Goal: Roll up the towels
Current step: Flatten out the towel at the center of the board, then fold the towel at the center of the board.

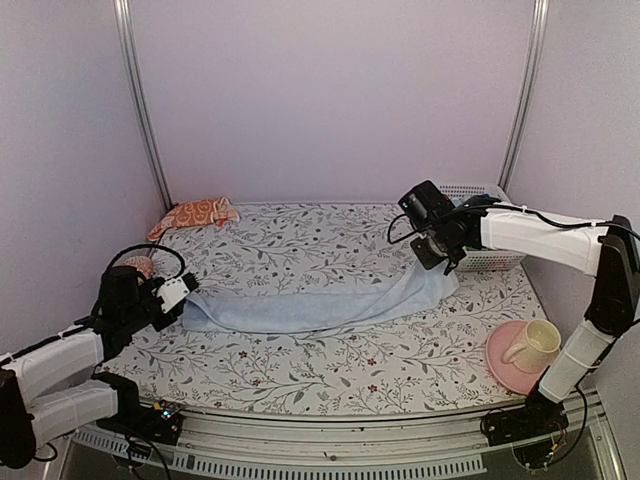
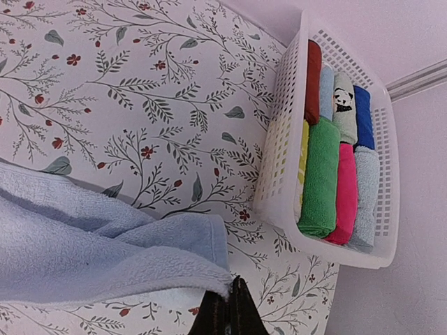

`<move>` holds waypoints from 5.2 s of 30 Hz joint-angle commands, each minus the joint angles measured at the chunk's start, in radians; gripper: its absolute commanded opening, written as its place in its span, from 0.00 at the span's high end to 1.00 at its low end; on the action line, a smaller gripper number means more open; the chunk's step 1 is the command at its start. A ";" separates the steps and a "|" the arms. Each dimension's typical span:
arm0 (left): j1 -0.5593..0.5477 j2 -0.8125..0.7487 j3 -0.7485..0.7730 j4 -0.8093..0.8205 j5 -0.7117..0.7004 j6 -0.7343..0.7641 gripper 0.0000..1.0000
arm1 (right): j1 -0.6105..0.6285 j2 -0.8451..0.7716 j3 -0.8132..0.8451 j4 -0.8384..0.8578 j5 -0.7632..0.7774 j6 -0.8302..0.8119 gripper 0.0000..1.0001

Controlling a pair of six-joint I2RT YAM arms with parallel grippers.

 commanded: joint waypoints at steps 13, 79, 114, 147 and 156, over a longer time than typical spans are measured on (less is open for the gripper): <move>0.020 -0.030 -0.157 0.274 0.288 0.184 0.52 | -0.056 0.053 0.007 0.041 -0.012 -0.007 0.98; 0.176 -0.219 0.571 -0.440 0.031 -0.149 1.00 | -0.059 -0.529 -0.048 0.048 -0.384 -0.160 0.98; 0.178 0.883 0.778 -0.014 -0.369 -0.279 1.00 | -0.294 0.486 0.549 0.315 -0.164 -0.248 0.98; 0.167 0.425 0.422 -0.004 -0.017 0.051 1.00 | -0.303 0.247 0.145 0.422 -0.348 -0.525 0.98; 0.172 0.281 0.352 -0.096 0.002 0.058 1.00 | -0.307 0.122 0.027 0.403 -0.399 -0.565 0.98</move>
